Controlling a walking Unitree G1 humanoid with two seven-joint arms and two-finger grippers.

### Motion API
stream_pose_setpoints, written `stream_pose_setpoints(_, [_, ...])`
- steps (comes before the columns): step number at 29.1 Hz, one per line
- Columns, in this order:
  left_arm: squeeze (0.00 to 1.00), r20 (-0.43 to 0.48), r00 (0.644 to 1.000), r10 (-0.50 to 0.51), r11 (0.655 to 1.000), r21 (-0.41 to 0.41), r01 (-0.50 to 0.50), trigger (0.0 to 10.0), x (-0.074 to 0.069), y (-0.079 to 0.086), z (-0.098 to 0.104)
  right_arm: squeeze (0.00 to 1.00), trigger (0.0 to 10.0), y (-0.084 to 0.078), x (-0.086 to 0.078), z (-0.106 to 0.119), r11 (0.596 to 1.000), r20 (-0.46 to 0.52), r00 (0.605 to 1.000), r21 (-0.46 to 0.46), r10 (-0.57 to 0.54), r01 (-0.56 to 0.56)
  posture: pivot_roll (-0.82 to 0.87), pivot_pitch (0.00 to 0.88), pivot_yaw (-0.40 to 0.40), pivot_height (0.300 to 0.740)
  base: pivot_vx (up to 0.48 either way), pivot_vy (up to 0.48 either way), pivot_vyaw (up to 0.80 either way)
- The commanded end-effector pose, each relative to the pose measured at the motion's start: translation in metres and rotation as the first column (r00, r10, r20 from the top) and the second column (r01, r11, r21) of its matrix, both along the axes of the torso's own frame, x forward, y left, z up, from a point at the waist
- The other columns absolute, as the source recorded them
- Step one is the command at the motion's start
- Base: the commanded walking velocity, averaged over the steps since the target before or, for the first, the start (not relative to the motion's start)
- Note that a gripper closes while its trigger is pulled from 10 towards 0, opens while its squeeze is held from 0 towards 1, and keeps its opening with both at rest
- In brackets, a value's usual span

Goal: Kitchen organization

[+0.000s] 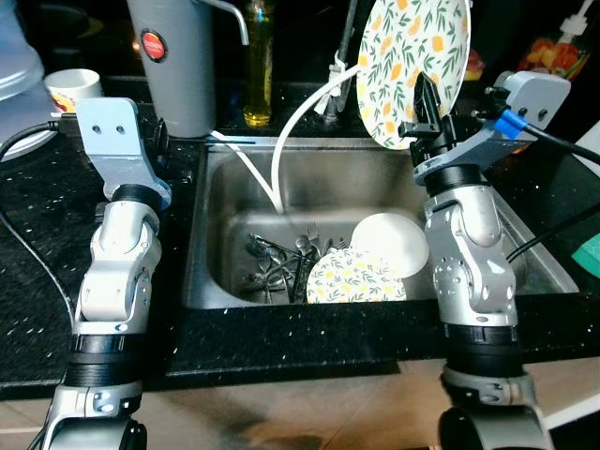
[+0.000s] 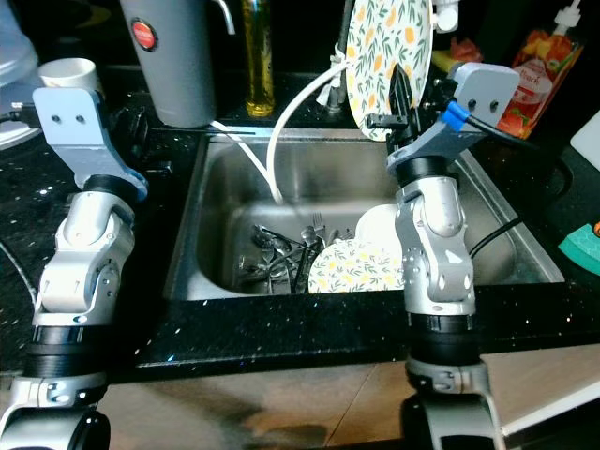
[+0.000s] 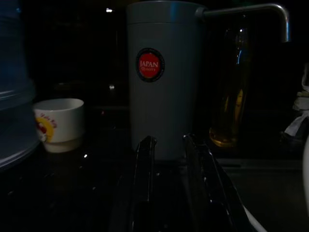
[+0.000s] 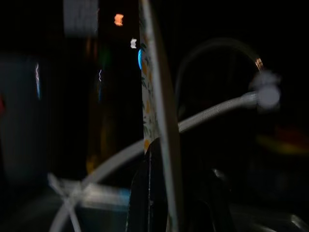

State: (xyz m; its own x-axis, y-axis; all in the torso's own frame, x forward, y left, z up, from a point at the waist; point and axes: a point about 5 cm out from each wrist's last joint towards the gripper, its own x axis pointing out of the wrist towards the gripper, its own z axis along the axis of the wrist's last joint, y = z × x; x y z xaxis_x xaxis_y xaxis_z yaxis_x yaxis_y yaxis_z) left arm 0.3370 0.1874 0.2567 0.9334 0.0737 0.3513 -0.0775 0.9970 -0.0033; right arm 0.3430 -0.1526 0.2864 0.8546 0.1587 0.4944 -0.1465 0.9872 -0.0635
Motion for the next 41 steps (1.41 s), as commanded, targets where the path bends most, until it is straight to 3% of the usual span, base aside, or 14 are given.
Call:
stream_pose_setpoints(1, [0.00,-0.011,1.000,-0.018,1.000,-0.008,0.018,10.0,-0.002,-0.002,-0.002,0.00,10.0,-0.001,0.002,-0.006,0.999,-0.032,0.999,-0.035,-0.012,0.011,0.10,0.011,-0.043,0.740,0.000,0.000,0.00])
stream_pose_setpoints(6, [0.00,-0.094,0.995,-0.036,0.999,-0.009,0.035,10.0,-0.002,0.002,-0.008,0.00,10.0,-0.011,0.016,-0.026,0.998,-0.202,0.979,-0.045,0.038,-0.048,0.10,0.013,-0.047,0.740,0.000,0.000,0.00])
stream_pose_setpoints(8, [0.00,-0.131,0.990,-0.047,0.999,-0.017,0.045,10.0,-0.004,0.007,-0.009,0.00,10.0,-0.031,0.045,-0.052,0.998,-0.411,0.910,0.034,0.059,-0.049,0.13,0.013,-0.068,0.740,0.000,0.000,0.00])
stream_pose_setpoints(12, [0.00,-0.127,0.991,-0.036,0.999,-0.012,0.035,10.0,-0.006,0.009,-0.009,0.00,10.0,-0.038,0.057,-0.086,0.991,-0.540,0.839,-0.132,-0.062,-0.012,0.14,0.019,-0.070,0.740,0.000,0.000,0.00])
stream_pose_setpoints(14, [0.00,-0.135,0.990,-0.033,0.999,-0.010,0.031,10.0,-0.008,0.008,-0.013,0.00,10.0,-0.028,0.055,-0.106,0.991,-0.633,0.763,0.114,0.132,-0.076,0.16,0.035,-0.079,0.740,0.000,0.000,0.00])
stream_pose_setpoints(19, [0.00,-0.141,0.989,-0.031,0.999,-0.011,0.030,10.0,-0.009,0.008,-0.014,0.00,10.0,-0.023,0.055,-0.111,0.960,-0.642,0.727,0.264,0.243,-0.088,0.16,0.035,-0.079,0.740,0.000,0.000,0.00])
stream_pose_setpoints(23, [0.00,-0.164,0.986,-0.025,1.000,-0.001,0.025,10.0,-0.015,0.007,-0.017,0.00,10.0,0.001,0.054,-0.127,0.789,-0.564,0.675,0.613,0.476,-0.043,0.21,0.086,-0.080,0.740,0.000,0.000,0.00])
stream_pose_setpoints(28, [0.00,-0.181,0.983,-0.028,0.999,0.017,0.032,10.0,-0.021,0.006,-0.016,0.00,10.0,0.032,0.060,-0.121,0.708,-0.475,0.676,0.699,0.563,-0.099,0.24,0.108,-0.080,0.740,0.000,0.000,0.00])
stream_pose_setpoints(30, [0.00,-0.181,0.983,-0.027,0.999,0.017,0.031,10.0,-0.022,0.006,-0.016,0.12,10.0,0.035,0.060,-0.122,0.709,-0.480,0.680,0.700,0.554,-0.084,0.25,0.113,-0.080,0.740,0.000,0.000,0.00])
stream_pose_setpoints(31, [0.00,-0.180,0.983,-0.027,0.999,0.016,0.030,10.0,-0.022,0.006,-0.016,0.68,10.0,0.036,0.060,-0.122,0.702,-0.478,0.686,0.709,0.548,-0.068,0.25,0.113,-0.080,0.740,0.000,0.000,0.00])
stream_pose_setpoints(32, [0.00,-0.181,0.983,-0.026,0.999,0.017,0.030,10.0,-0.022,0.006,-0.016,1.00,10.0,0.036,0.061,-0.122,0.698,-0.473,0.697,0.714,0.539,-0.055,0.25,0.113,-0.080,0.740,0.000,0.000,0.00])
stream_pose_setpoints(38, [0.00,-0.180,0.983,-0.030,0.999,0.012,0.033,10.0,-0.022,0.003,-0.016,1.00,10.0,0.025,0.070,-0.082,0.665,-0.291,0.808,0.730,0.513,-0.159,0.23,0.098,-0.079,0.740,0.000,0.000,0.00])
stream_pose_setpoints(39, [0.00,-0.176,0.984,-0.037,0.999,0.008,0.039,10.0,-0.021,0.001,-0.015,0.00,10.0,0.020,0.073,-0.061,0.687,-0.223,0.841,0.694,0.492,-0.217,0.23,0.095,-0.080,0.740,0.000,0.000,0.00])
stream_pose_setpoints(41, [0.00,-0.179,0.982,-0.057,0.998,0.000,0.058,10.0,-0.019,-0.003,-0.015,0.00,10.0,0.012,0.075,-0.026,0.741,-0.119,0.883,0.601,0.453,-0.299,0.22,0.087,-0.078,0.740,0.000,0.000,0.00])
